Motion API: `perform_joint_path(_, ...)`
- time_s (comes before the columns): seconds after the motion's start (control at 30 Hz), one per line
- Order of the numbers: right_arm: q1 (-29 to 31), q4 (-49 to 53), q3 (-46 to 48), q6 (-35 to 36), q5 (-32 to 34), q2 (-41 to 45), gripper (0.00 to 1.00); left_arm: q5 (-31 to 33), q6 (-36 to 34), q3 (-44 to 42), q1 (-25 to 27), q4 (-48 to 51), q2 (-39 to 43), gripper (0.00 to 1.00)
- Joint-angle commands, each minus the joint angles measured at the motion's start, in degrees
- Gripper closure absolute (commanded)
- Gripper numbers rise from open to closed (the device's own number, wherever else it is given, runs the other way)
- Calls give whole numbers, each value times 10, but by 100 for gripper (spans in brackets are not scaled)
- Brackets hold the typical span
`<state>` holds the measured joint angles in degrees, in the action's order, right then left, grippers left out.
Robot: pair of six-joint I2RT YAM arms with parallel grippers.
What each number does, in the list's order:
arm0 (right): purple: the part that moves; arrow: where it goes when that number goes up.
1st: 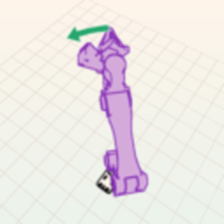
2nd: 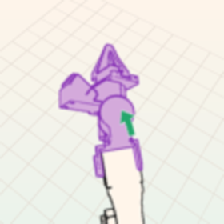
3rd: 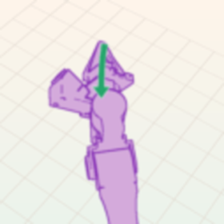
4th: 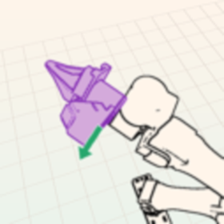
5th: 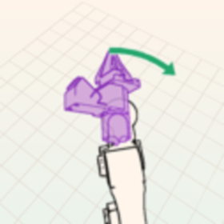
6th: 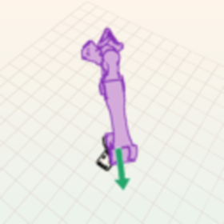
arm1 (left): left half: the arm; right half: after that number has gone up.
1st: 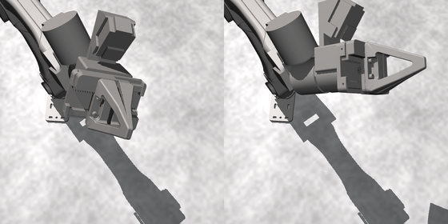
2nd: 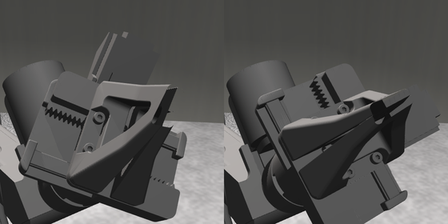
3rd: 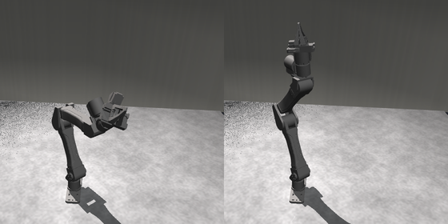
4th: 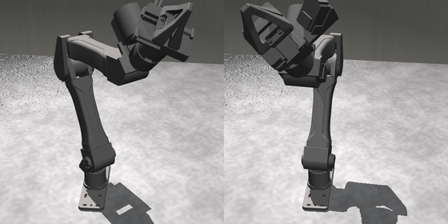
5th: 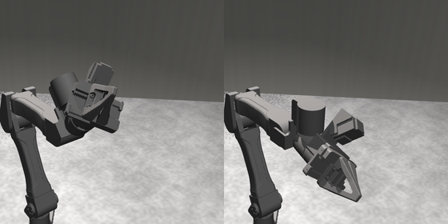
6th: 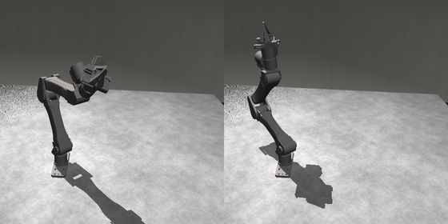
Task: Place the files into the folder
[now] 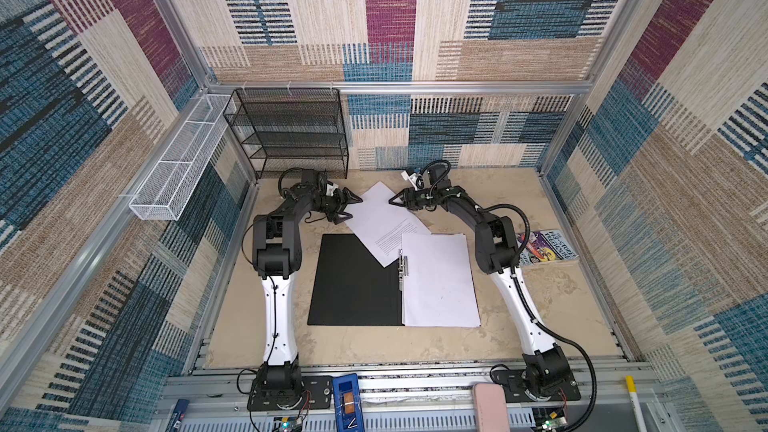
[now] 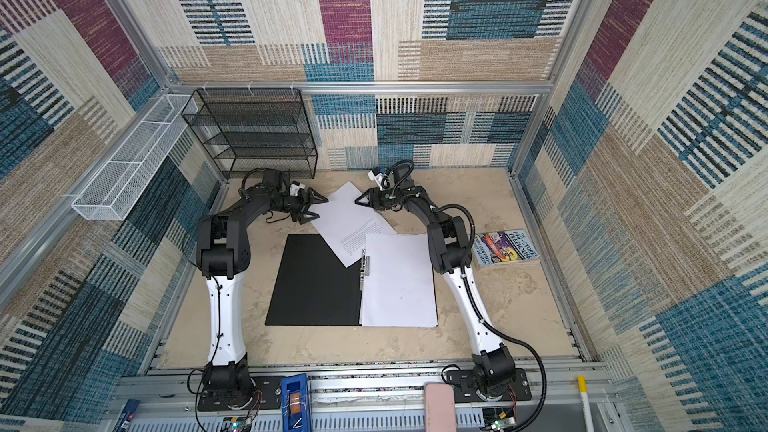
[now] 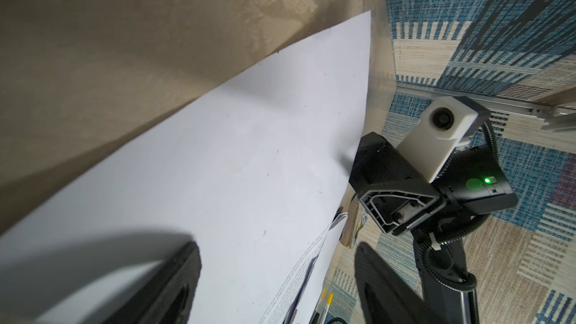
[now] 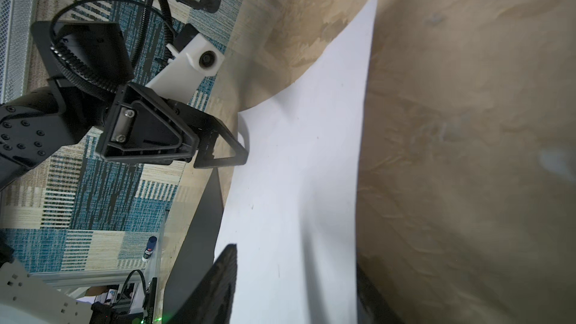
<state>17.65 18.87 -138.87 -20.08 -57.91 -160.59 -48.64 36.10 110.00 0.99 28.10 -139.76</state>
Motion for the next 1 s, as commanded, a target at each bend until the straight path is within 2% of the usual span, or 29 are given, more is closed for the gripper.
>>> perform_joint_path(0.0,-5,-12,15,9,-35,10,47,104,-1,-4,-1,59,-20,19)
perform_joint_path(0.13,-15,-18,26,3,-51,16,49,106,0,-4,-2,57,-20,19)
perform_joint_path(0.6,-22,-16,24,1,-81,6,63,104,7,-1,-2,57,-22,19)
perform_joint_path(0.97,-22,-20,23,-6,-71,4,72,99,9,0,-2,56,-23,19)
